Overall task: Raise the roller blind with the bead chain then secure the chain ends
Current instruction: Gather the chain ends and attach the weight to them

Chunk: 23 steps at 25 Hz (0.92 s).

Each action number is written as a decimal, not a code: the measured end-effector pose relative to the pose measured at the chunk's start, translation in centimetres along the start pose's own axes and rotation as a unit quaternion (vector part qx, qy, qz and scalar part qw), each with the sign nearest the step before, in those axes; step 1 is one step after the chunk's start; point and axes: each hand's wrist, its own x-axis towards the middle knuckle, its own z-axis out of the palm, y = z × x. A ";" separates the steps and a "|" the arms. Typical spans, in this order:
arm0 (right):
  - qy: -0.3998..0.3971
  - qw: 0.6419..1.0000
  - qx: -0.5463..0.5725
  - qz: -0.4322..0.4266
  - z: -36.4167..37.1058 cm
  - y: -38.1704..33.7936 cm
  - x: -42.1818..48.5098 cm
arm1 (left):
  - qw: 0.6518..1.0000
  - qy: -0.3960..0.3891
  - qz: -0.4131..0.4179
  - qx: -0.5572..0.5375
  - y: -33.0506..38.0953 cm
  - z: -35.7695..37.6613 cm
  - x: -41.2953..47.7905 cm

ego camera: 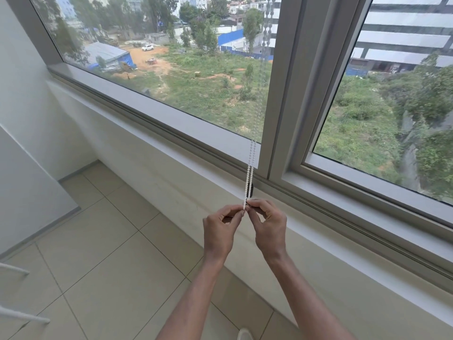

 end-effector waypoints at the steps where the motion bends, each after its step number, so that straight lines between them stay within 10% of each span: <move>1: -0.011 1.000 0.004 -0.003 -0.2 0.4 0.4 | 1.000 0.001 0.010 0.017 0.1 -0.1 0.4; 10: -0.117 0.990 0.076 0.029 0.0 1.8 4.6 | 0.983 -0.148 -0.012 0.110 2.3 0.1 7.8; 17: 0.007 0.988 0.020 0.155 1.2 6.4 7.4 | 0.985 -0.044 -0.111 0.121 2.6 1.6 11.8; 23: -0.044 0.968 -0.121 0.215 3.6 9.1 9.3 | 0.982 -0.001 -0.171 0.082 2.2 1.7 13.5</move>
